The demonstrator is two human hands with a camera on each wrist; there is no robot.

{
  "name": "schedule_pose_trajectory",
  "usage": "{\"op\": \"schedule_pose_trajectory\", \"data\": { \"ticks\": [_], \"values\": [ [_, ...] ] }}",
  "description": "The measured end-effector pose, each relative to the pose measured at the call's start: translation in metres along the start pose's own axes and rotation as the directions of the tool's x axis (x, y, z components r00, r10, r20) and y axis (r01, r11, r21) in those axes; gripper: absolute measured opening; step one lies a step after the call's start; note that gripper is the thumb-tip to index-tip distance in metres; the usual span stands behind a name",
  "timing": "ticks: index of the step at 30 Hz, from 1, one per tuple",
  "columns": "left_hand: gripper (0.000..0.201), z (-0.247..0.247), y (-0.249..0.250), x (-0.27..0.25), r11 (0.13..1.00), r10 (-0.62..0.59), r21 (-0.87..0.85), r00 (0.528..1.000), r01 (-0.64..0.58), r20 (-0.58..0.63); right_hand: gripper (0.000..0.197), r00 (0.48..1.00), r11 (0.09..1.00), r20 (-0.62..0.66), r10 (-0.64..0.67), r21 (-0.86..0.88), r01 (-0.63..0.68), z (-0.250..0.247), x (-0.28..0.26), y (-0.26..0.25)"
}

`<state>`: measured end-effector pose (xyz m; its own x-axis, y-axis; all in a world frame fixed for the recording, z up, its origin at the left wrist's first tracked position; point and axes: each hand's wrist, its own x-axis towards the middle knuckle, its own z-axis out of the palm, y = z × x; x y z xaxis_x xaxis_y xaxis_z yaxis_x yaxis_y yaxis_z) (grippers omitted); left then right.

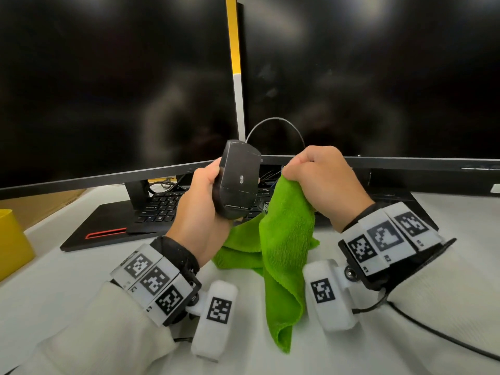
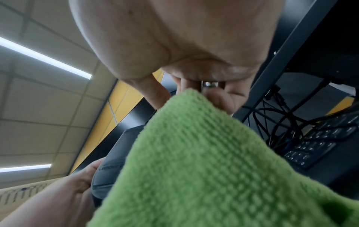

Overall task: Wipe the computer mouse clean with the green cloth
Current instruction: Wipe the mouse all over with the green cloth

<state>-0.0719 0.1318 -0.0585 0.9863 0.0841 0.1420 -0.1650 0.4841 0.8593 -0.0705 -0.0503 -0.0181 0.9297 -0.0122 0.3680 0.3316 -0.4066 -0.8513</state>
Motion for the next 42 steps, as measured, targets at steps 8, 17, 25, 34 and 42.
{"op": "schedule_pose_trajectory", "data": {
  "ticks": [8,17,25,34,42],
  "values": [
    [0.065,-0.001,0.001,-0.003,0.996,0.048,0.064,0.992,-0.055,0.117,0.013,0.949,0.833,0.267,0.167,0.477,-0.281,0.008,-0.008,-0.003],
    [0.061,-0.019,0.001,0.008,0.988,0.022,-0.156,0.994,-0.004,0.111,0.031,0.961,0.783,0.242,0.135,0.568,-0.253,0.014,-0.010,-0.001],
    [0.063,0.009,-0.003,-0.017,0.995,0.088,0.033,0.977,-0.096,0.195,0.022,0.975,0.884,0.166,0.146,0.420,-0.204,0.036,-0.016,0.005],
    [0.082,0.020,0.005,-0.027,0.995,0.014,-0.101,0.988,0.001,0.152,0.007,0.884,0.794,0.444,0.148,0.479,-0.374,0.038,-0.019,0.005],
    [0.085,0.017,-0.007,-0.026,0.999,0.001,-0.047,0.992,0.005,0.127,0.030,0.814,0.666,0.581,-0.003,0.608,-0.432,0.043,-0.022,0.005]
  ]
}}
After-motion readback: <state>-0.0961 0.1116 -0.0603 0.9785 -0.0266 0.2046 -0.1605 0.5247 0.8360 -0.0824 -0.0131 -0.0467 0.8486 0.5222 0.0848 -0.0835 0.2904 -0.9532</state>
